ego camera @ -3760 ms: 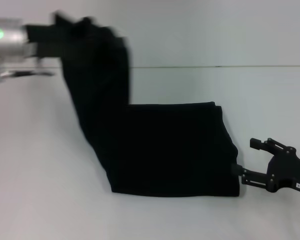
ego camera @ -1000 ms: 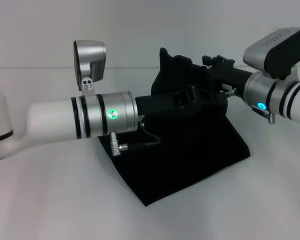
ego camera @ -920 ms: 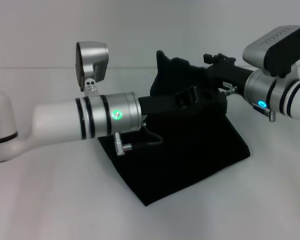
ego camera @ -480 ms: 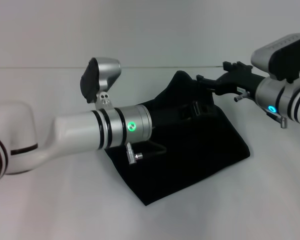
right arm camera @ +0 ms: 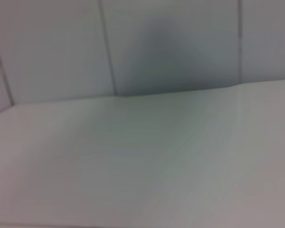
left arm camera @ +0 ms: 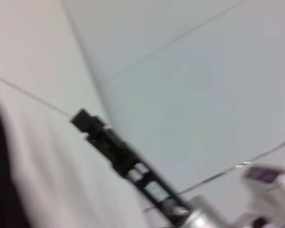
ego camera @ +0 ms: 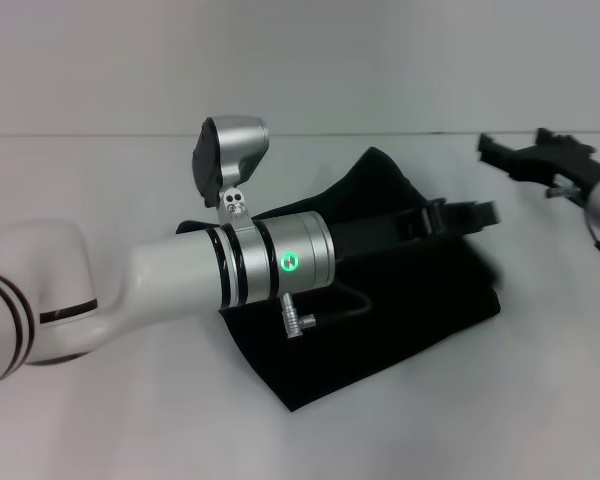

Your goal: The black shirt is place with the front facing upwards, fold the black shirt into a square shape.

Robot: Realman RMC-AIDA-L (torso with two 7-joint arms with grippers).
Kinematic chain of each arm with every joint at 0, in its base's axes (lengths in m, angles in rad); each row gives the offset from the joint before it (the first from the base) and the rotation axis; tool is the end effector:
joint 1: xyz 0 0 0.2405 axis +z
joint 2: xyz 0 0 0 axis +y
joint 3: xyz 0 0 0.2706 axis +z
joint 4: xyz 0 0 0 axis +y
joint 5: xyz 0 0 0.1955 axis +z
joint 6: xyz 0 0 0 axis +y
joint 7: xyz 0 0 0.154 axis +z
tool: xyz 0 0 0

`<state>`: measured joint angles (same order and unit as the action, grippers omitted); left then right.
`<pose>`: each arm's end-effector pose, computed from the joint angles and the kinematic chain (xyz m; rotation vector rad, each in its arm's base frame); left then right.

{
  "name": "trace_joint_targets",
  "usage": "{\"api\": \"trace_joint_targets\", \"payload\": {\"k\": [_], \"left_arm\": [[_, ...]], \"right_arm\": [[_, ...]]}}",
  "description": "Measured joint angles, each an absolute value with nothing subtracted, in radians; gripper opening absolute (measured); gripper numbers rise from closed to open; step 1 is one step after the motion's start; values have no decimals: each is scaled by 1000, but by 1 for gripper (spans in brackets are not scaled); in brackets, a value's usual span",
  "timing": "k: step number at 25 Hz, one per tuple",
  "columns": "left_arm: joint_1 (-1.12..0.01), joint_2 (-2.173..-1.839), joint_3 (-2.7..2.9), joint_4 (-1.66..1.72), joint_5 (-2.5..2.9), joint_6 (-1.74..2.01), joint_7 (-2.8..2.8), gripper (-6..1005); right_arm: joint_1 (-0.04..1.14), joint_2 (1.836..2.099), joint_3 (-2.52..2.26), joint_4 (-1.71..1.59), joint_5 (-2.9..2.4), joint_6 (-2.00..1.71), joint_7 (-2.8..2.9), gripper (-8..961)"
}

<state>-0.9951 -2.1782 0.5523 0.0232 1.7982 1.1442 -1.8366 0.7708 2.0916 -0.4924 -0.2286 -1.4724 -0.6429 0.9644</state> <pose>-0.1218 0.3766 -0.1390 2.3682 1.6778 1.0753 0.2872 0.4452 -0.0233 -1.8725 0.8935 0.5467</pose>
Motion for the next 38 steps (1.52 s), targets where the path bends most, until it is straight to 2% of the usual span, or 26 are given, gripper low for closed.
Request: {"api": "trace_joint_targets", "payload": {"k": [8, 13, 15, 18, 19, 22, 24, 28, 33, 38], "left_arm": [[-937, -2167, 570, 71, 1769, 1323, -1935, 387], [-803, -2152, 658, 264, 1775, 1450, -2029, 583], [-750, -2124, 696, 315, 1774, 1498, -2053, 660], [-696, -2057, 759, 336, 1775, 1590, -2040, 743], [-664, -2013, 809, 341, 1776, 1653, -1975, 764], [-638, -1992, 837, 354, 1783, 1683, -1897, 830], [-599, -1988, 843, 394, 1793, 1691, -1794, 873], [-503, -2013, 827, 522, 1804, 1656, -1597, 952], [-474, -2019, 801, 546, 1810, 1663, -1490, 952], [-459, -2021, 793, 543, 1842, 1650, -1434, 952]], "right_arm": [[675, 2084, -506, -241, -1419, -779, 1041, 849], [656, 2045, -599, -286, -1541, -939, 1312, 847], [662, 2026, -652, -340, -1611, -989, 1479, 846], [683, 1996, -721, -430, -1710, -1037, 1739, 845], [693, 1982, -740, -454, -1741, -1048, 1833, 844], [752, 1938, -782, -468, -1835, -1062, 2074, 843], [794, 1922, -801, -463, -1904, -1058, 2193, 842], [870, 1937, -811, -457, -2040, -1010, 2328, 840], [934, 1964, -819, -395, -2097, -954, 2363, 838], [944, 1989, -834, -378, -2097, -916, 2371, 836]]}}
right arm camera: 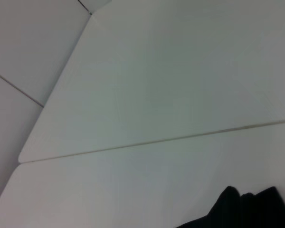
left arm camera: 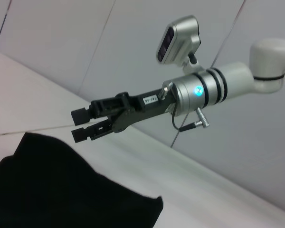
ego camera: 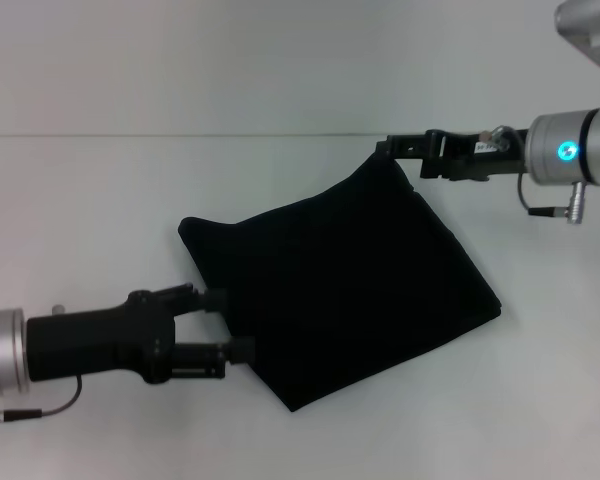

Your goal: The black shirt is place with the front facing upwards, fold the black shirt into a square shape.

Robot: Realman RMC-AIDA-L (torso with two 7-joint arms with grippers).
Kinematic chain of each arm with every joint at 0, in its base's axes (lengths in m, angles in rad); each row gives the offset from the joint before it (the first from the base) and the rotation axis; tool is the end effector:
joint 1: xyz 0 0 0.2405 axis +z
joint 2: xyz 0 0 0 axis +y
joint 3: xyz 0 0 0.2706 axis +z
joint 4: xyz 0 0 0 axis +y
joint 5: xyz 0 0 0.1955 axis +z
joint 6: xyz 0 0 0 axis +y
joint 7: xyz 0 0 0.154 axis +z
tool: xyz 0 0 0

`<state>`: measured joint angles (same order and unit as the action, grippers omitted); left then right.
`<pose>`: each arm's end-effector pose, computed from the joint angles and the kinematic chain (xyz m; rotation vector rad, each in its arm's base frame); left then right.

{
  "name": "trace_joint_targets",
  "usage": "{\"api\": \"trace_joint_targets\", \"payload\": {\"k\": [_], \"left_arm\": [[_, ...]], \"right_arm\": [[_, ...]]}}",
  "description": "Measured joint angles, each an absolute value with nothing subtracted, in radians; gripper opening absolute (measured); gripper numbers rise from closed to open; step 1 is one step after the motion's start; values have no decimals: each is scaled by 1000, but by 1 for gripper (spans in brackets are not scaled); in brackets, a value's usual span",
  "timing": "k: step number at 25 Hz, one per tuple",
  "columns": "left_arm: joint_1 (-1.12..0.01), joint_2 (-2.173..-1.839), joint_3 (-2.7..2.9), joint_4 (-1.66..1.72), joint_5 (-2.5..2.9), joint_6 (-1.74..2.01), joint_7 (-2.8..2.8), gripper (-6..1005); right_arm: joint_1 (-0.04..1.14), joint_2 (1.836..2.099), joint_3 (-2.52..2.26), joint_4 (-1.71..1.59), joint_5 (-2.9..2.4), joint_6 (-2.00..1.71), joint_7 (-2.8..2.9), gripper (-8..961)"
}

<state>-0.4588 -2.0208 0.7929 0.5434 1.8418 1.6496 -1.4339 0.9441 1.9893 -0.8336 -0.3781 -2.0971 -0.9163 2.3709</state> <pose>-0.2728 0.2979 -0.0119 -2.7429 -0.8292 -0.8839 0.2032 0.4645 -0.0288 -2.1528 1.5782 0.5151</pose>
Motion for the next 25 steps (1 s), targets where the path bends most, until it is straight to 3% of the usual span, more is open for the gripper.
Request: {"api": "trace_joint_targets", "payload": {"k": [5, 15, 25], "left_arm": [[-428, -2035, 782, 539, 1865, 1632, -1368, 952], [-383, -2032, 767, 540, 1879, 1641, -1358, 952], [-382, -2032, 764, 544, 1886, 1651, -1358, 952]], "right_arm": [[938, 2007, -822, -374, -2065, -907, 2372, 833], [949, 2031, -830, -348, -2057, -843, 2362, 829], [919, 2027, -828, -354, -2054, -814, 2361, 824]]}}
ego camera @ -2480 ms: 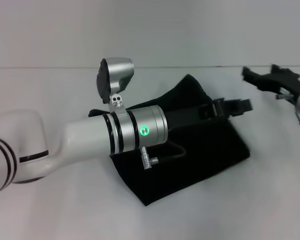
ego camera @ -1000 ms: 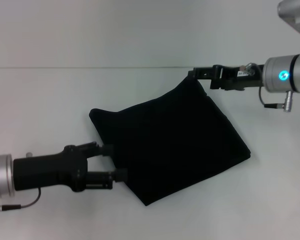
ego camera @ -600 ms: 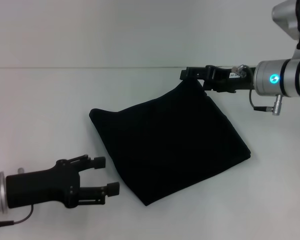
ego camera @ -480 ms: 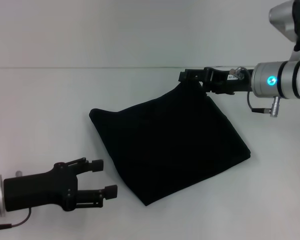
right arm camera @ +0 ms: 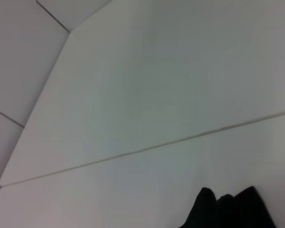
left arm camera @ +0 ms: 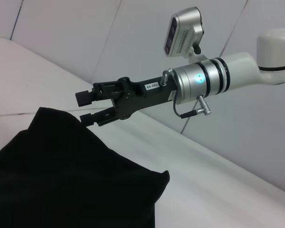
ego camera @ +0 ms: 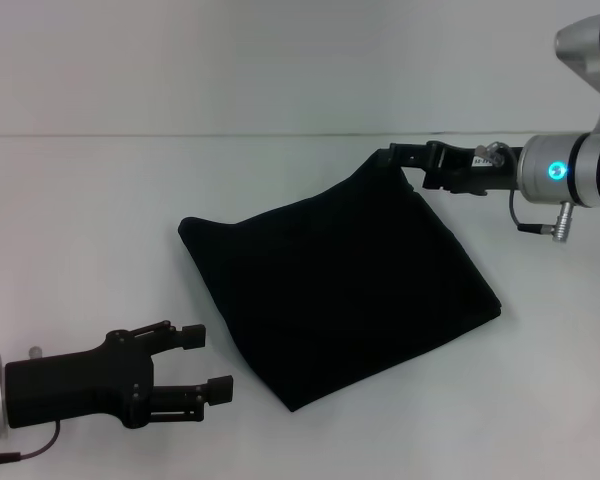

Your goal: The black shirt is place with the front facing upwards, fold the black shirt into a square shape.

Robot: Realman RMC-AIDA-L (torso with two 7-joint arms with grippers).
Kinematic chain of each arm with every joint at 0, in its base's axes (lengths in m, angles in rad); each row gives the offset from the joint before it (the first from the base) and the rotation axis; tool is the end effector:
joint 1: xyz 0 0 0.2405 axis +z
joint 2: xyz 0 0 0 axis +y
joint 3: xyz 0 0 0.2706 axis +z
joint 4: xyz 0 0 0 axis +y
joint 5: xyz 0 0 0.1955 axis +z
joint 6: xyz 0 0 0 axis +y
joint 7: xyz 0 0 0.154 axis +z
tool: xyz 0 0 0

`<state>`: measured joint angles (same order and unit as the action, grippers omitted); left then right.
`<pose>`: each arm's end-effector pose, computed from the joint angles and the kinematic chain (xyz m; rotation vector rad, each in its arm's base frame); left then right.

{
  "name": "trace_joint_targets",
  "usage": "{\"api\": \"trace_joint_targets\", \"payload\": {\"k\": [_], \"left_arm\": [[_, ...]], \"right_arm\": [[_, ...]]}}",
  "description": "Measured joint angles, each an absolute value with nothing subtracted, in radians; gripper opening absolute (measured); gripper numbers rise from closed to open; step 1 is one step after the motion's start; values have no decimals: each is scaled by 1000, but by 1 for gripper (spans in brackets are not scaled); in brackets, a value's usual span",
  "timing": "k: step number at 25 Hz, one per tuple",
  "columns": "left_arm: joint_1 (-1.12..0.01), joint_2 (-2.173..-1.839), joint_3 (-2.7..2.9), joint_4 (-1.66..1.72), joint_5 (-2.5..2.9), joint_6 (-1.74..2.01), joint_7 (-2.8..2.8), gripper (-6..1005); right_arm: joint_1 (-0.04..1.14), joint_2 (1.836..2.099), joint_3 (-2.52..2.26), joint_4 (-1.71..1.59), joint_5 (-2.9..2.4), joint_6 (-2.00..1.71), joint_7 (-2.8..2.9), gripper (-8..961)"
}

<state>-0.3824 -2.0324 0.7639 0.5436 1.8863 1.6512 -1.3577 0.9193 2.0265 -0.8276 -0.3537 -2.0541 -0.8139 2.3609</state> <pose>-0.2966 0.2731 -0.0163 -2.7141 -0.8378 -0.8363 0.2157 0.4609 -0.0427 -2.0427 1.6280 0.5588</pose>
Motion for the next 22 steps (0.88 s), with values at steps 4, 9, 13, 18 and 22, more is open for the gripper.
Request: {"api": "trace_joint_targets", "payload": {"k": [4, 9, 13, 18, 22], "left_arm": [[-385, -2032, 764, 544, 1885, 1652, -1357, 952], [-387, -2032, 764, 542, 1882, 1652, -1357, 952], [-388, -2032, 764, 543, 1881, 1652, -1357, 952], [-389, -2033, 760, 545, 1880, 1652, -1357, 952], [-390, -2032, 743, 544, 1879, 1656, -1357, 952]], "right_arm": [[919, 2034, -832, -353, -2053, -817, 2361, 822], [922, 2038, -834, -353, -2053, -822, 2360, 820], [925, 2046, -831, -354, -2052, -829, 2359, 818], [927, 2048, -833, -356, -2052, -833, 2358, 816], [929, 2048, -834, -359, -2054, -845, 2347, 814]]}}
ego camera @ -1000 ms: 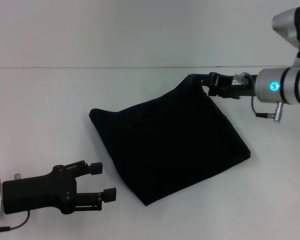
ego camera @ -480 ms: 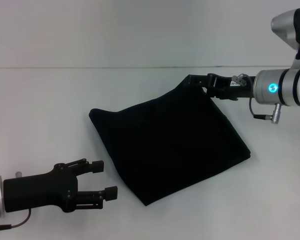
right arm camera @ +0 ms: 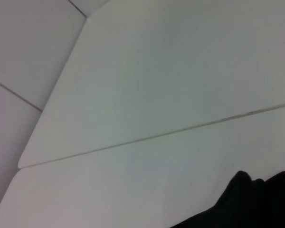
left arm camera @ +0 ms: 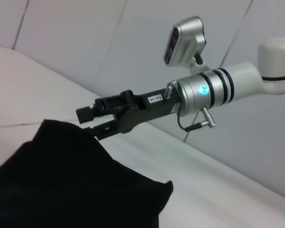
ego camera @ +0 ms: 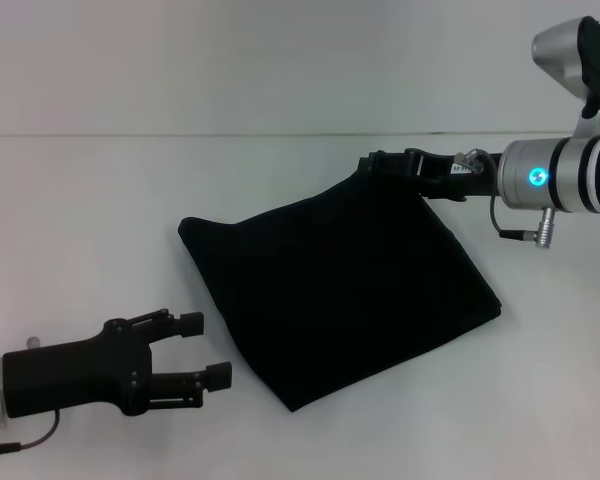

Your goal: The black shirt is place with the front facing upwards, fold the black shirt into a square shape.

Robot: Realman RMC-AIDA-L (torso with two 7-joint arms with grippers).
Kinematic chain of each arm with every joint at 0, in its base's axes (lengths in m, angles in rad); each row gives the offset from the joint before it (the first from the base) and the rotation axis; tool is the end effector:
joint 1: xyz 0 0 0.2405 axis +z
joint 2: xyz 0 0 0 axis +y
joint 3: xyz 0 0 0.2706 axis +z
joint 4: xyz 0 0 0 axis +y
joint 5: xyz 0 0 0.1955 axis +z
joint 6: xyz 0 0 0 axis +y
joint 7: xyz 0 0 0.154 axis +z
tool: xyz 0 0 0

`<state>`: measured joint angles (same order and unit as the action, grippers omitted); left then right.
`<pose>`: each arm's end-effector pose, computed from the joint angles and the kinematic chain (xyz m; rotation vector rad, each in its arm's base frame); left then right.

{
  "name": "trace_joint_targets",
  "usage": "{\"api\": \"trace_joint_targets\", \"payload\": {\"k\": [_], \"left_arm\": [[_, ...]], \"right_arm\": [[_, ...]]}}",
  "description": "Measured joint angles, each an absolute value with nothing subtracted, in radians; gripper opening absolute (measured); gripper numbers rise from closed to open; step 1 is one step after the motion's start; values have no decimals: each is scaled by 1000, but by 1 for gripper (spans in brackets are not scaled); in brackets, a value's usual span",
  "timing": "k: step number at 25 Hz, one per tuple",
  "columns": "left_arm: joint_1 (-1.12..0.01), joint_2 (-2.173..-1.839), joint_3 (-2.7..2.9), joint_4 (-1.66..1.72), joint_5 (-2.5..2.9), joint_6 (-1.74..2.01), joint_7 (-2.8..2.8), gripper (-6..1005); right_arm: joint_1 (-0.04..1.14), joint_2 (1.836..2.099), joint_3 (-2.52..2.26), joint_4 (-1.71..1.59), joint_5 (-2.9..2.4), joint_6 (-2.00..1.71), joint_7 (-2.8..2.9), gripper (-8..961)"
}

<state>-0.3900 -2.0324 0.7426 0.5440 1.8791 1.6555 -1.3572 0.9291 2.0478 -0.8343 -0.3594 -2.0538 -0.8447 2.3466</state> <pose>-0.2942 0.2773 -0.0128 -2.6937 -0.8261 -0.8609 0.2041 0.4553 -0.0548 -2.1088 1.6233 0.5560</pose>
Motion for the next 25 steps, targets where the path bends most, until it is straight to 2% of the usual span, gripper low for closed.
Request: {"api": "trace_joint_targets", "payload": {"k": [5, 11, 22, 24, 25], "left_arm": [[-391, -2033, 736, 543, 1879, 1662, -1357, 952], [-391, -2034, 736, 546, 1879, 1664, -1356, 952], [-392, -2036, 736, 543, 1879, 1666, -1351, 952], [-392, -2036, 736, 542, 1879, 1666, -1351, 952], [-392, -2036, 736, 542, 1878, 1666, -1351, 952]], "right_arm": [[930, 2046, -851, -360, -2067, -839, 2329, 812], [928, 2047, -855, -360, -2068, -829, 2315, 568], [922, 2048, -865, -360, -2067, -824, 2307, 324], [920, 2048, -863, -360, -2066, -824, 2307, 87], [919, 2047, -860, -361, -2063, -824, 2305, 76]]}}
